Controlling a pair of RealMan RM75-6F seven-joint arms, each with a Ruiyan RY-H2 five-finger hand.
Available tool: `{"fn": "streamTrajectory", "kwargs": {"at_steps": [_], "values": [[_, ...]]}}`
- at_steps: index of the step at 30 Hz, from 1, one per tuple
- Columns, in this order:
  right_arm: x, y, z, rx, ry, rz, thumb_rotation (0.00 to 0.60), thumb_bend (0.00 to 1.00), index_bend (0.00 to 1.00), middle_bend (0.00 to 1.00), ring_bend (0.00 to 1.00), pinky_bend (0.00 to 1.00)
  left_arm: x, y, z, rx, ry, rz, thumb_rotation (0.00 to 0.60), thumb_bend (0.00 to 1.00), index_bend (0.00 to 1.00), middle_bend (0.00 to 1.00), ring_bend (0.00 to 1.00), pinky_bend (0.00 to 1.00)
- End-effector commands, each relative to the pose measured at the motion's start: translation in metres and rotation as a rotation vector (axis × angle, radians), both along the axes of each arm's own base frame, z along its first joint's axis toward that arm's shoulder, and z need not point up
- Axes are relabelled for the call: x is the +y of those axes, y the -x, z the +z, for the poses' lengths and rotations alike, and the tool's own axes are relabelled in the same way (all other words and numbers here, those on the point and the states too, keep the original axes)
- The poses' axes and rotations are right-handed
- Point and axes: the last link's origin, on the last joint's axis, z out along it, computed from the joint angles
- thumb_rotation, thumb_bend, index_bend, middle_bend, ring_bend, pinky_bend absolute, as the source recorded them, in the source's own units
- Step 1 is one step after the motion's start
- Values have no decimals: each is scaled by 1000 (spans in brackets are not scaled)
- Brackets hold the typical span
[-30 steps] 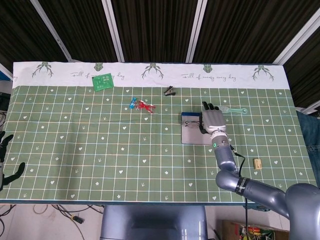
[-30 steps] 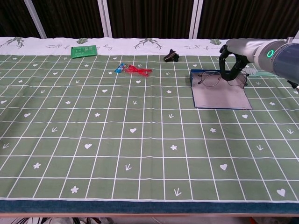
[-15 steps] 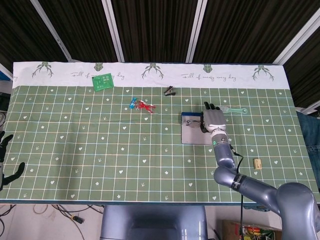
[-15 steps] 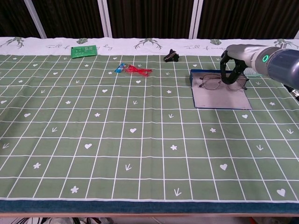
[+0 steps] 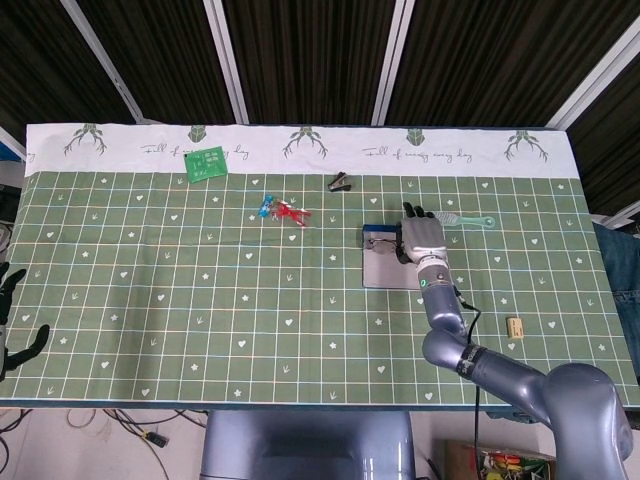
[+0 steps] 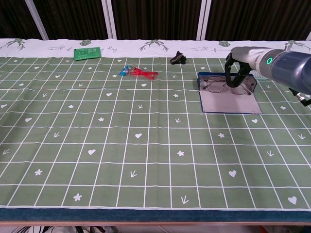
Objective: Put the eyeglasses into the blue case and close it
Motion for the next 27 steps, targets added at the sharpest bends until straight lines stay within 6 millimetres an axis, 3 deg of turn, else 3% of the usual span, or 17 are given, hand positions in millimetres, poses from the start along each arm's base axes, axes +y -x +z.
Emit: {"fn": "streamTrajectory", "kwargs": {"at_steps": [1,16,23,27], "values": [[-1,-2,-2,-2,-1,4,600,484,619,76,102,171,0,0,0,-1,0,1,600,316,93,0,0,0],[-3,-9,-8,-2,-10,14,600,483,606,76,101,171,0,0,0,-2,2,-1,600,317,92,0,0,0],[-4,-10,-6,4,-9,17,600,483,408,75,99,171,0,0,0,-1,4,-1,600,316,92,0,0,0],[-4,-10,-6,13,-13,18,600,482,351,74,99,171,0,0,0,-1,4,-1,600,316,92,0,0,0]]}}
